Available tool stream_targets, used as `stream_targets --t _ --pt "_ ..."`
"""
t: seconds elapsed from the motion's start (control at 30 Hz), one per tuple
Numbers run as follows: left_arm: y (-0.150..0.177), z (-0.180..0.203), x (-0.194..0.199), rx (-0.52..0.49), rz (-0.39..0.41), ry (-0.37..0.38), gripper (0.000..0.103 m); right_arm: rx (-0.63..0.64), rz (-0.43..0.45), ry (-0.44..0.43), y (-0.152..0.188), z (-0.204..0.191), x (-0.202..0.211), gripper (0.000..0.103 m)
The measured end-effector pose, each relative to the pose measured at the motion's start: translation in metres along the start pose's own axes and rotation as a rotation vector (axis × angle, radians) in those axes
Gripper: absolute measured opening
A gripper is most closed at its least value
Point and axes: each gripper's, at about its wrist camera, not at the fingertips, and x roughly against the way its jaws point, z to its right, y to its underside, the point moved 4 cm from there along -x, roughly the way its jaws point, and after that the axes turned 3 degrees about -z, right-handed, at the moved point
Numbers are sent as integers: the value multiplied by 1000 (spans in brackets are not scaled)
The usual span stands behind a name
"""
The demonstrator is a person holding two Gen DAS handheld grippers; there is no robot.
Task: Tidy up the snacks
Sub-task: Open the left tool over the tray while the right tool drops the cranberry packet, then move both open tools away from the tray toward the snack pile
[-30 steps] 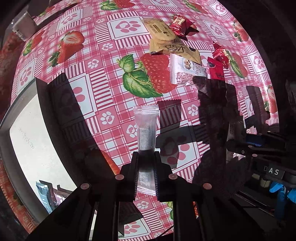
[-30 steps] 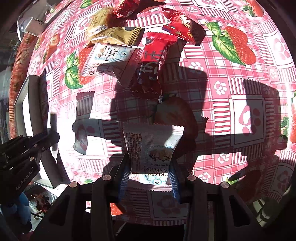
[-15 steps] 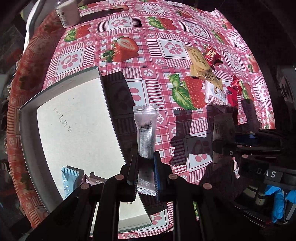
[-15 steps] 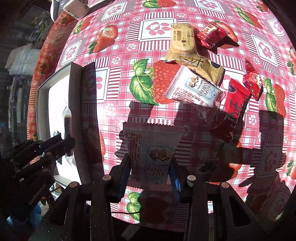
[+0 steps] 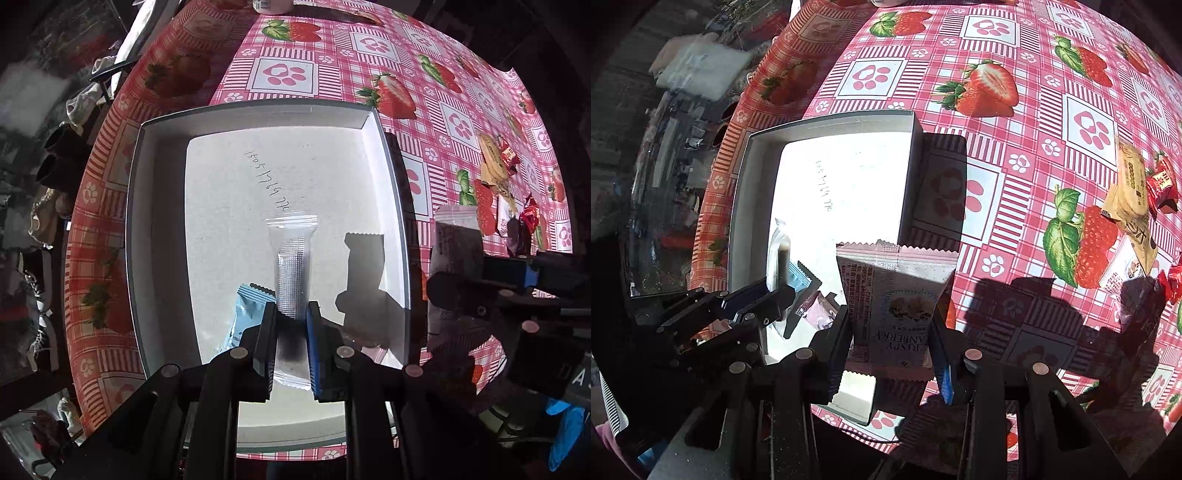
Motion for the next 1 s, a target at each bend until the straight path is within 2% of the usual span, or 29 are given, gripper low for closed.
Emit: stream_targets --t 0.23,0.47,0.53,0.57,0.6,0.63,0.67,0.73,0.8,0.83,1.0 --pt "7 -22 -6 21 -21 -1 16 50 -33 4 -8 -35 -25 41" --pt "13 -33 -12 34 -44 -9 18 40 -56 6 -11 -49 -38 42" --pt "14 -34 -13 37 -53 -20 27 41 -64 6 -13 -53 -44 42" --pt "14 -35 -14 42 -59 -26 39 39 -65 10 -14 -54 -45 43" --pt "14 -36 -13 48 -61 -30 54 35 -64 14 -14 -53 -45 45" --pt "14 -36 -13 55 -59 -31 60 30 -62 16 -14 -53 -45 53" --pt "13 -35 -12 60 -56 -30 69 20 -57 16 -14 -52 -43 67" --pt "11 -33 -10 61 -56 -28 72 2 -43 24 -14 -49 -41 86" --pt "10 -29 -11 57 -61 -27 73 -25 -36 33 -13 -40 -39 94" --pt "9 -26 -11 54 -64 -26 74 -39 -38 42 -13 -35 -39 102" --pt "4 -1 -10 9 -66 -16 75 -148 -38 94 0 10 -32 102"
